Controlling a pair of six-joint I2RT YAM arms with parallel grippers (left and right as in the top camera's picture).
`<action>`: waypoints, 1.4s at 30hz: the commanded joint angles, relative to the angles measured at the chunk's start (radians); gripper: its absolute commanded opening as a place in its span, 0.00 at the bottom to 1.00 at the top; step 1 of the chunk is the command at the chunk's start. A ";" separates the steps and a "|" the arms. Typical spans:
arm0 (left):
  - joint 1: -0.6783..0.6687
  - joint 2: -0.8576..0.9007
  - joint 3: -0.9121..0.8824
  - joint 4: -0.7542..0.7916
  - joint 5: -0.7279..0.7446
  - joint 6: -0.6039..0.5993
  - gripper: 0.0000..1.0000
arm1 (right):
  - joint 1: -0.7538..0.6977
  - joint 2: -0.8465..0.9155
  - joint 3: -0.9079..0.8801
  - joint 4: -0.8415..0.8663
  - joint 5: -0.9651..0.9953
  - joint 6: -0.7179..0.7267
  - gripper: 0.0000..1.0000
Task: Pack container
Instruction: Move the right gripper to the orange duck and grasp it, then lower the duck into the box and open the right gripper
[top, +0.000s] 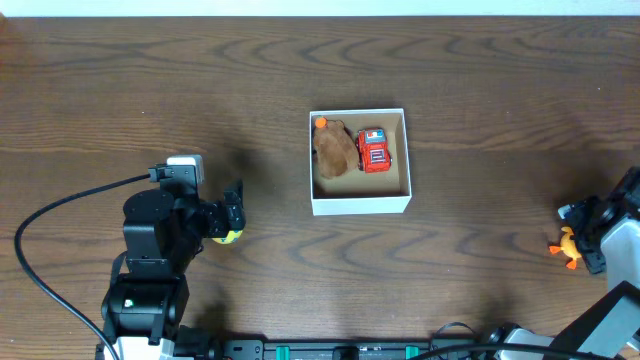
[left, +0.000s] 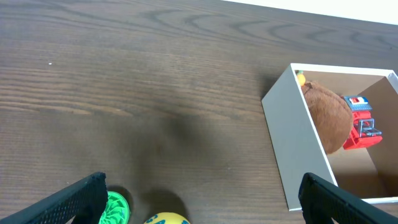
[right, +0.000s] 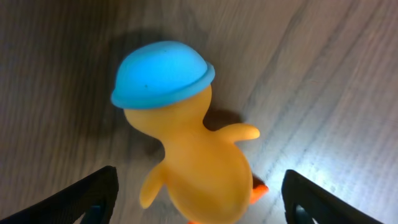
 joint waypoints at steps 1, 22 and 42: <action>-0.002 0.000 0.029 -0.010 0.006 -0.005 0.98 | -0.008 -0.001 -0.056 0.048 0.001 -0.012 0.79; -0.002 0.000 0.029 -0.012 0.006 -0.005 0.98 | 0.051 -0.037 -0.030 0.055 -0.119 -0.084 0.01; -0.002 0.000 0.029 -0.012 0.006 -0.005 0.98 | 0.975 -0.166 0.257 0.058 -0.095 -0.413 0.01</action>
